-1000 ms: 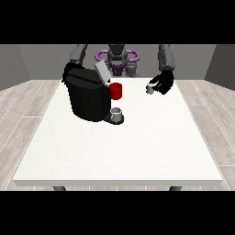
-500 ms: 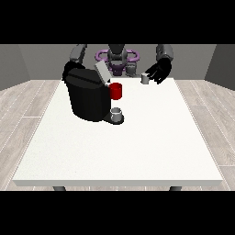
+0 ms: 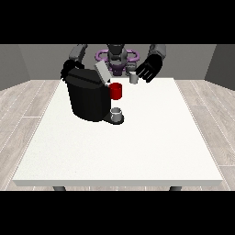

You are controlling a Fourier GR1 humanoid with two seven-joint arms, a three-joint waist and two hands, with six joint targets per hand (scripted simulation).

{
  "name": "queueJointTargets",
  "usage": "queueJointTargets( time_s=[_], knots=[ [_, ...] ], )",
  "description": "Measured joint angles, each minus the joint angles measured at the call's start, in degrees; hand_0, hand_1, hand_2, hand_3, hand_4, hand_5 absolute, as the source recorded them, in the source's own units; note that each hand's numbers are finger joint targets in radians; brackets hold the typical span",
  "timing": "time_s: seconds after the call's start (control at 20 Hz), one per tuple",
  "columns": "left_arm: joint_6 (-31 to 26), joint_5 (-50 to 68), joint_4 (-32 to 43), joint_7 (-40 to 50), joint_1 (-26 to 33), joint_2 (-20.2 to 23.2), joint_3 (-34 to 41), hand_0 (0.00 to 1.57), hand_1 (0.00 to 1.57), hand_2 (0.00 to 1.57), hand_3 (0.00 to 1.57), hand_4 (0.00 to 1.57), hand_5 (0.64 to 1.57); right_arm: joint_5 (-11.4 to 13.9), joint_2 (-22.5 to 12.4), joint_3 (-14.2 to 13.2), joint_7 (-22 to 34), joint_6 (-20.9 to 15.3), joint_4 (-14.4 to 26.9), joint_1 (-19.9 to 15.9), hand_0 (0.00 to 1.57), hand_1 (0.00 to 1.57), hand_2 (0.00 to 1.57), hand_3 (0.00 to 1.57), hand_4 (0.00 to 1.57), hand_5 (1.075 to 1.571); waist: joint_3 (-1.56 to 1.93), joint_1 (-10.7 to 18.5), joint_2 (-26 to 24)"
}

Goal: Insert the coffee pod into the coffee machine and close the lid

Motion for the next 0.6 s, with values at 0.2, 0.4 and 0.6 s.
queueJointTargets(
  time_s=[0.2,0.4,0.6],
  knots=[
    [-0.3,0.4,0.5,2.5,-3.4,-0.2,1.2,1.26,1.26,1.29,1.22,0.47,1.571,0.6,-0.2,0.5,0.1,-0.7,-0.9,-0.6,0.00,0.00,0.00,0.00,0.51,1.571,0.02,-1.3,1.0],
    [-0.3,0.6,1.5,3.2,-6.6,1.5,2.6,1.28,1.28,1.34,1.28,0.52,1.571,1.1,-0.1,1.7,1.5,-0.8,-3.1,-1.1,0.00,0.00,0.00,0.00,0.51,1.571,0.00,-3.5,2.7],
    [-0.3,0.1,2.0,2.9,-8.6,2.0,2.6,1.28,1.28,1.31,1.23,0.50,1.571,1.5,-0.4,1.3,2.2,-1.5,-4.4,-2.4,0.00,0.00,0.00,0.00,0.55,1.571,0.01,-4.1,4.4]
  ],
)
